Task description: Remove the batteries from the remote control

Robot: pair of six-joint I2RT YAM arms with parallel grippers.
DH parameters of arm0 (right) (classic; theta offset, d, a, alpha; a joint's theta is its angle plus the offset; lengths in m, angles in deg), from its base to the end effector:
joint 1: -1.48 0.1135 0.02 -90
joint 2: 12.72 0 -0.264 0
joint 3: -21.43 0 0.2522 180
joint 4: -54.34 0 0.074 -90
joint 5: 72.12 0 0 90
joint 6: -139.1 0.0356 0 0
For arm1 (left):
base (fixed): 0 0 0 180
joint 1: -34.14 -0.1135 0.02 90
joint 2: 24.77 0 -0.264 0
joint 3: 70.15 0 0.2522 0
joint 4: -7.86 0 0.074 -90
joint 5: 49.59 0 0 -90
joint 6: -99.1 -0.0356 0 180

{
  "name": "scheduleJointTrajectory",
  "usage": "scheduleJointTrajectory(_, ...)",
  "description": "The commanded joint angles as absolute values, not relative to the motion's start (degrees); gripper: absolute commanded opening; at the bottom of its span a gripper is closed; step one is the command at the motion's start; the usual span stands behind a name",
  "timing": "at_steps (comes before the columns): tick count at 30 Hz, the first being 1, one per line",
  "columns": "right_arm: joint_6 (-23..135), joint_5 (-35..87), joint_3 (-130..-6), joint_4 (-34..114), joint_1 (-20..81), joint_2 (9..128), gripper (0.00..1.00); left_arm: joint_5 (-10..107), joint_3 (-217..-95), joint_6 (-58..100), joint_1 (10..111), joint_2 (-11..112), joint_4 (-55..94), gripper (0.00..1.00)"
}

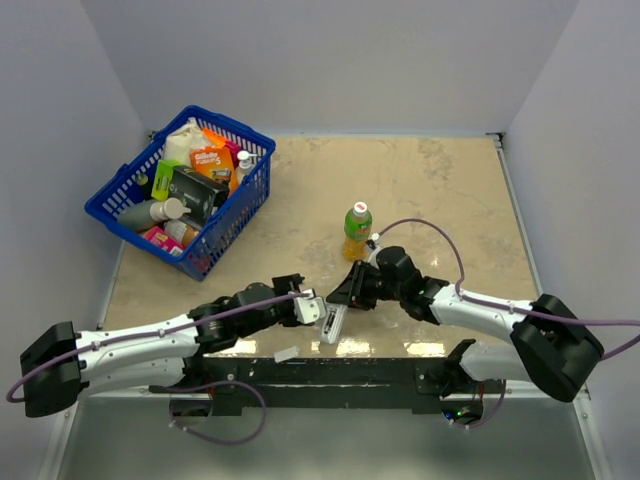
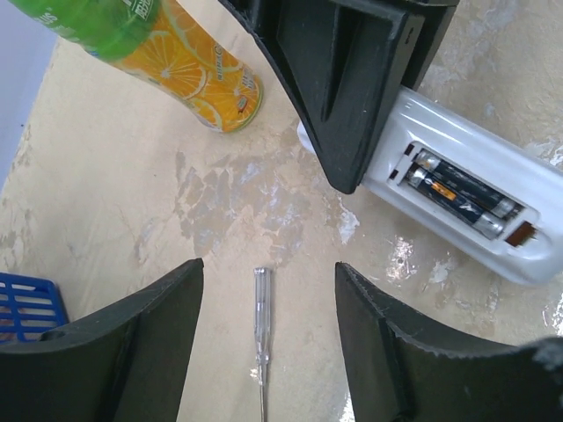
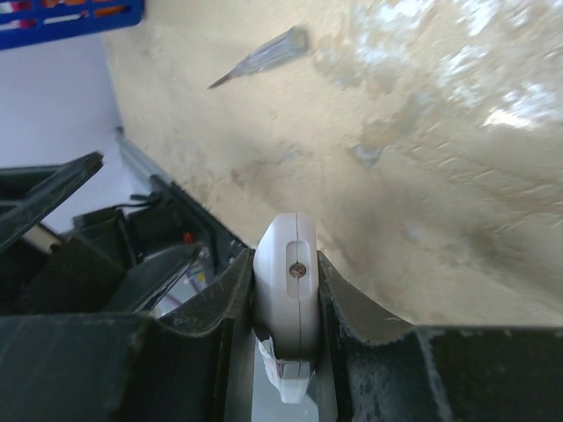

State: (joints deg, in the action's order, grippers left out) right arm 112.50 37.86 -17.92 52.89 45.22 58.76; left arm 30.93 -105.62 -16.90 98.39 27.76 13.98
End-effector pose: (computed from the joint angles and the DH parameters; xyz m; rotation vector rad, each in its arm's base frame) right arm 0.1644 0.1742 0.1703 0.1932 2.4921 1.3343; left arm 0.0925 -0.1783 0.2061 1.3244 1.4712 -0.2723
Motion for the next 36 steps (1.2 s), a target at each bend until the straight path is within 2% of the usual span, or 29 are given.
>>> scheduleJointTrajectory(1,106.4,28.8,-23.6,42.7,44.8,57.8,0.0,29.9,-107.6,-14.6,98.3,26.6,11.9,0.66)
scheduleJointTrajectory(5,101.8,24.8,-26.8,37.3,44.9,57.9,0.0,26.0,-109.0,-9.4,98.3,25.2,12.9,0.67)
scheduleJointTrajectory(7,100.8,24.5,-26.8,37.0,44.8,57.3,0.0,23.1,-109.7,-5.7,98.0,23.8,12.8,0.71)
scheduleJointTrajectory(9,101.0,24.9,-25.7,37.4,44.9,56.7,0.0,16.3,-111.1,5.0,96.7,23.7,13.7,0.77)
scheduleJointTrajectory(14,103.1,25.4,-21.9,41.1,44.9,54.4,0.0,16.9,-121.2,25.7,90.6,28.6,33.3,0.78)
scheduleJointTrajectory(17,103.2,24.4,-20.2,43.6,44.8,54.5,0.01,20.4,-124.9,30.1,88.5,31.7,40.2,0.78)
scheduleJointTrajectory(22,99.4,23.4,-20.1,45.0,44.8,56.8,0.11,22.7,-125.2,31.9,88.3,30.9,41.2,0.82)
scheduleJointTrajectory(26,97.4,24.5,-19.9,45.9,44.9,57.4,0.18,23.4,-123.5,30.3,87.8,28.2,39.4,0.91)
scheduleJointTrajectory(30,95.6,23.2,-20.8,44.0,44.8,58.1,0.25,23.9,-122.5,28.0,87.5,27.8,40.3,0.91)
scheduleJointTrajectory(36,93.6,24.9,-20.7,44.5,44.9,61.7,0.29,23.2,-123.0,25.1,87.5,27.3,42.4,0.89)
